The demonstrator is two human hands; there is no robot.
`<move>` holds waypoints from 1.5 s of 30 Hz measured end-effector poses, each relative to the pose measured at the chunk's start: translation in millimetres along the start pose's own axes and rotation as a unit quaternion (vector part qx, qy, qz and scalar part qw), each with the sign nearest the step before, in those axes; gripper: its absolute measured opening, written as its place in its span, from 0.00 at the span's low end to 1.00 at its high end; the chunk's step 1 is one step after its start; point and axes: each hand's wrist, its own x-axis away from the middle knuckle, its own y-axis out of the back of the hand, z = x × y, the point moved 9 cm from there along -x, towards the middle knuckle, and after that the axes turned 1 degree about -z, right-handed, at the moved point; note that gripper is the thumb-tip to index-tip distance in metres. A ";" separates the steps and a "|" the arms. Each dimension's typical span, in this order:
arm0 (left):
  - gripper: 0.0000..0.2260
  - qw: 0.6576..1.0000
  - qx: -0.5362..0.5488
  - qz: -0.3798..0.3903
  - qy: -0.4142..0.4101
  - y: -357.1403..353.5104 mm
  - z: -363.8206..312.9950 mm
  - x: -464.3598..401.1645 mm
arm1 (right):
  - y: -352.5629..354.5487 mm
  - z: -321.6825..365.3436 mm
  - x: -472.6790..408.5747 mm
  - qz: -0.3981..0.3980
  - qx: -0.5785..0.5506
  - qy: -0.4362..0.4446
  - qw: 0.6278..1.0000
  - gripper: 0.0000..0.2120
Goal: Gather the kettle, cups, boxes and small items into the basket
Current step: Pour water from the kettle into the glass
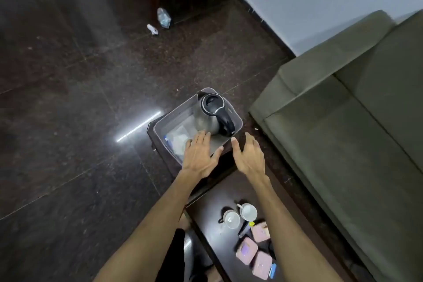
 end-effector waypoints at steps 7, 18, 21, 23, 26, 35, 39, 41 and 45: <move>0.32 0.995 0.025 -0.020 0.097 -11.3 102.2 -32.3 | -52.5 16.2 -69.8 -0.015 -0.112 -0.015 0.994 0.29; 0.38 0.999 -0.002 -0.033 0.036 -86.9 146.8 -66.7 | -109.7 -19.6 -148.1 -0.026 -0.448 0.003 0.893 0.32; 0.35 0.995 0.039 -0.091 0.028 -88.2 148.6 -66.2 | -114.5 -20.7 -154.8 -0.089 -0.460 0.021 0.883 0.36; 0.34 0.990 0.058 -0.129 0.019 -86.2 149.5 -62.9 | -114.8 -19.6 -156.1 -0.133 -0.463 0.026 0.876 0.35; 0.34 0.984 0.086 -0.154 0.011 -82.9 151.7 -57.8 | -108.9 -19.2 -156.7 -0.178 -0.468 0.027 0.865 0.33; 0.36 0.961 0.147 -0.230 -0.033 -37.2 121.2 -46.5 | -60.6 -31.6 -125.7 -0.209 -0.510 0.045 0.833 0.32; 0.34 0.945 0.170 -0.267 -0.088 -19.5 75.7 -40.7 | -17.5 -52.1 -96.7 -0.234 -0.521 0.055 0.819 0.30; 0.34 0.939 0.180 -0.269 -0.116 -19.9 48.7 -37.6 | 4.4 -69.9 -79.2 -0.250 -0.520 0.060 0.815 0.29; 0.34 0.939 0.182 -0.242 -0.161 -43.2 -0.8 -25.2 | 40.8 -121.1 -43.1 -0.288 -0.505 0.045 0.812 0.33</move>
